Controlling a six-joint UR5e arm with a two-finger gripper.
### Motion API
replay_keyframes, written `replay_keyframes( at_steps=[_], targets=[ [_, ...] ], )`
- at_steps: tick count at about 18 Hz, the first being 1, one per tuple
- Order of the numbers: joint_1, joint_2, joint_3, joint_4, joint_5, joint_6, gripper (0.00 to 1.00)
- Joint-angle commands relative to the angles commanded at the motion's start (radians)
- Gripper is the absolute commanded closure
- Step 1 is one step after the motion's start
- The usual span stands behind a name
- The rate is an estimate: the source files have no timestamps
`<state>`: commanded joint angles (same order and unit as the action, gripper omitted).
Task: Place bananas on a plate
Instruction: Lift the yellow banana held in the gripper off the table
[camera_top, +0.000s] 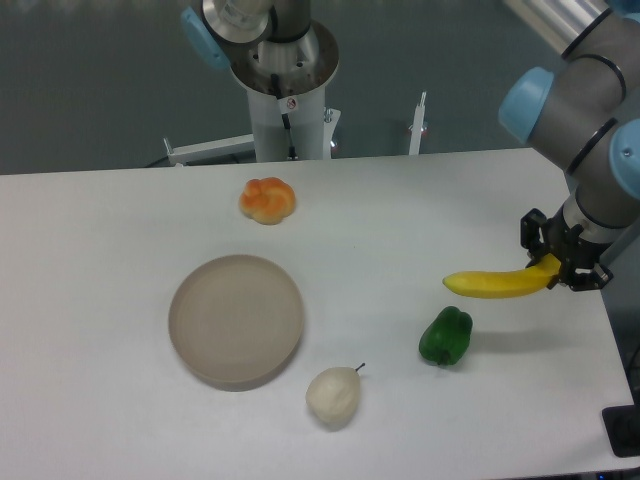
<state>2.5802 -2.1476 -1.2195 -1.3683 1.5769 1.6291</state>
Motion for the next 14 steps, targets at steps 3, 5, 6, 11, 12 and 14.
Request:
replay_keyframes(
  at_steps=[3,5,6,11,12,14],
  targets=[
    [-0.003,-0.002,0.000,0.002,-0.002,-0.017,1.00],
    [-0.008,0.002,-0.005,0.000,-0.003,-0.018,1.00],
    [-0.018,0.005,-0.002,0.000,-0.005,-0.029,1.00],
    [-0.070,0.049,0.009,-0.018,-0.057,-0.078,1.00],
    [-0.083,0.060,0.000,-0.031,-0.060,-0.113,1.00],
    [-0.124,0.084,-0.026,-0.034,-0.067,-0.156,1.00]
  ],
)
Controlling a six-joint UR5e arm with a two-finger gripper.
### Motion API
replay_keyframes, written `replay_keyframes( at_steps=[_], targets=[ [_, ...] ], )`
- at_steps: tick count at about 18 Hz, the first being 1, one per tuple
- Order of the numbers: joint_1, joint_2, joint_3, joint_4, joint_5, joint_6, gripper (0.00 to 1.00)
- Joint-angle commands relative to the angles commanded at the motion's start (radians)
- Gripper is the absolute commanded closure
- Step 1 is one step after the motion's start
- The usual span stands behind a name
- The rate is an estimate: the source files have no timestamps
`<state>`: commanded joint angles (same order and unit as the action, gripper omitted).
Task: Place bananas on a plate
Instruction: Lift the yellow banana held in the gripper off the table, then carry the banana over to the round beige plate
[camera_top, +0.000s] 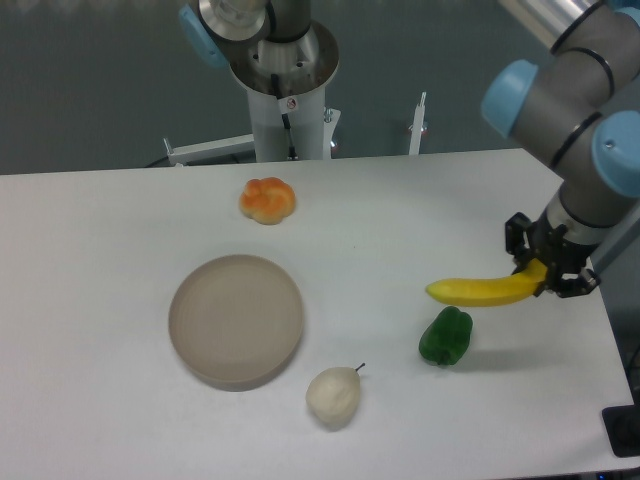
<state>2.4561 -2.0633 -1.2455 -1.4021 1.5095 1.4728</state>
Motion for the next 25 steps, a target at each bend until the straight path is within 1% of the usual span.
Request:
replay_keyframes(
  at_steps=[4,5,7,8,10,12,14,15,16,18,21,23,25],
  targets=[
    [-0.109,0.075,-0.110,0.002,-0.009,-0.136,1.00],
    [-0.147,0.100,-0.153,0.000,-0.009,-0.155,1.00],
    [-0.198,0.141,-0.213,0.011,-0.011,-0.213,1.00],
    [-0.244,0.144,-0.227,0.014,0.001,-0.273,1.00],
    [-0.287,0.144,-0.233,0.011,0.011,-0.322,1.00],
    [-0.333,0.143,-0.238,0.012,0.011,-0.376,1.00],
    [-0.364,0.131,-0.244,0.015,0.011,-0.399,1.00],
    [-0.379,0.124,-0.267,0.020,0.008,-0.405,1.00],
    [-0.391,0.112,-0.282,0.020,0.006,-0.408,1.00],
    [-0.407,0.089,-0.290,0.021,0.005,-0.431,1.00],
    [-0.417,0.042,-0.289,0.021,0.003,-0.476,1.00],
    [-0.433,0.016,-0.292,0.073,0.006,-0.515,1.00],
    [-0.436,-0.003,-0.299,0.101,0.006,-0.517,1.00]
  ],
)
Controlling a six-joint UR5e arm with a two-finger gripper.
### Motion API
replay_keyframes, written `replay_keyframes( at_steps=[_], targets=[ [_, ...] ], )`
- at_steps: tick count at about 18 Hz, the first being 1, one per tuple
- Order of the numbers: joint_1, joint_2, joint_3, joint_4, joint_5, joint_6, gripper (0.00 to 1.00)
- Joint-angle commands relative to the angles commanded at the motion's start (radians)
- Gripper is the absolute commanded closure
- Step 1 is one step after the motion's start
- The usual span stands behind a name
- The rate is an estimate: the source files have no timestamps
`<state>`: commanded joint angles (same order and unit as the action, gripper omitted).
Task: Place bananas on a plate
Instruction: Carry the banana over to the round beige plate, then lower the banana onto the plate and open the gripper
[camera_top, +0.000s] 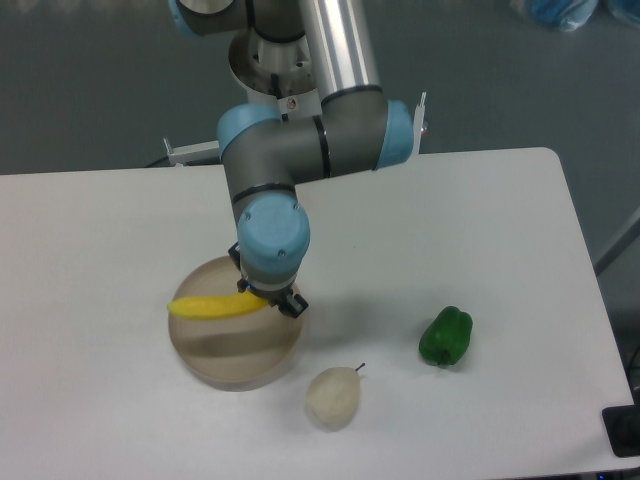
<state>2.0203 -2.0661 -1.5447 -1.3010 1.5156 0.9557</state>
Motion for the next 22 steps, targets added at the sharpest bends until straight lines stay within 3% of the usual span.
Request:
replay_keyframes(
  at_steps=[2,10,11,13,14,15,17,22],
  targets=[
    [0.000,-0.015,-0.008,0.040,0.000,0.000,1.00],
    [0.000,-0.035,-0.044,0.094,0.000,0.005,0.89],
    [0.000,-0.034,-0.046,0.100,0.000,0.008,0.81],
    [0.002,-0.035,-0.045,0.123,0.000,0.015,0.30],
    [0.002,-0.035,-0.046,0.149,0.000,0.012,0.09],
    [0.002,-0.029,-0.054,0.187,0.002,0.008,0.00],
    [0.002,-0.019,-0.052,0.239,-0.003,0.002,0.00],
    [0.144,0.037,-0.029,0.243,-0.012,-0.003,0.00]
  ],
)
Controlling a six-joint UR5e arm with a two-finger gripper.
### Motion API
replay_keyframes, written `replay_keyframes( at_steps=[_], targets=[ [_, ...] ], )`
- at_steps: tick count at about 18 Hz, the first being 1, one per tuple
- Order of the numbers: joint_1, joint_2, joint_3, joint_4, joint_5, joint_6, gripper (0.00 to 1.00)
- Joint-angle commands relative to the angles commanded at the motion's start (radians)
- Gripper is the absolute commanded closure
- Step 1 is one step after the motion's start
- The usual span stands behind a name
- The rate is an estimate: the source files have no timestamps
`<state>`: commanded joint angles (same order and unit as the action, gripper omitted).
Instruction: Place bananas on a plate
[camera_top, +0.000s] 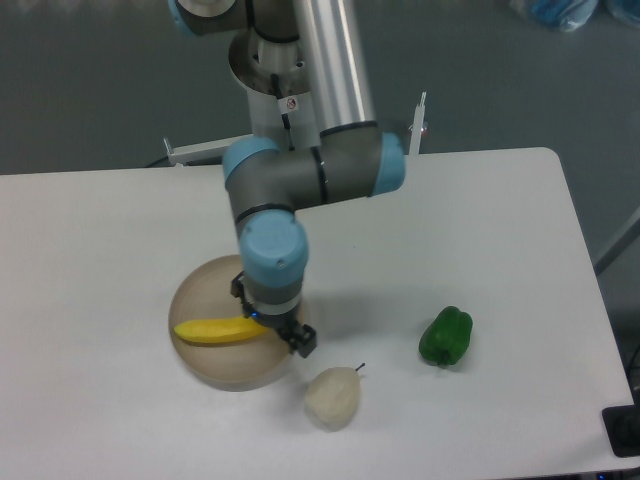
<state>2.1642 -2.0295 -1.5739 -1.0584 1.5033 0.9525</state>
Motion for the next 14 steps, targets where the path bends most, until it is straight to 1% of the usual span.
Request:
replay_keyframes(
  at_steps=[2,3,4,7,8,10,11,12,14],
  targets=[
    [0.077,0.009,0.034,-0.012,0.002,0.015,0.00],
    [0.098,0.005,0.067,-0.014,0.008,0.031,0.00],
    [0.124,0.000,0.102,-0.027,0.011,0.066,0.00],
    [0.172,-0.009,0.162,-0.032,0.023,0.133,0.00],
    [0.195,-0.017,0.176,-0.035,0.040,0.191,0.00],
    [0.223,-0.020,0.173,-0.035,0.043,0.257,0.00],
    [0.259,-0.018,0.172,-0.038,0.041,0.309,0.00],
    [0.279,-0.018,0.175,-0.047,0.041,0.352,0.00],
    [0.316,-0.029,0.184,-0.084,0.043,0.434,0.00]
  ],
)
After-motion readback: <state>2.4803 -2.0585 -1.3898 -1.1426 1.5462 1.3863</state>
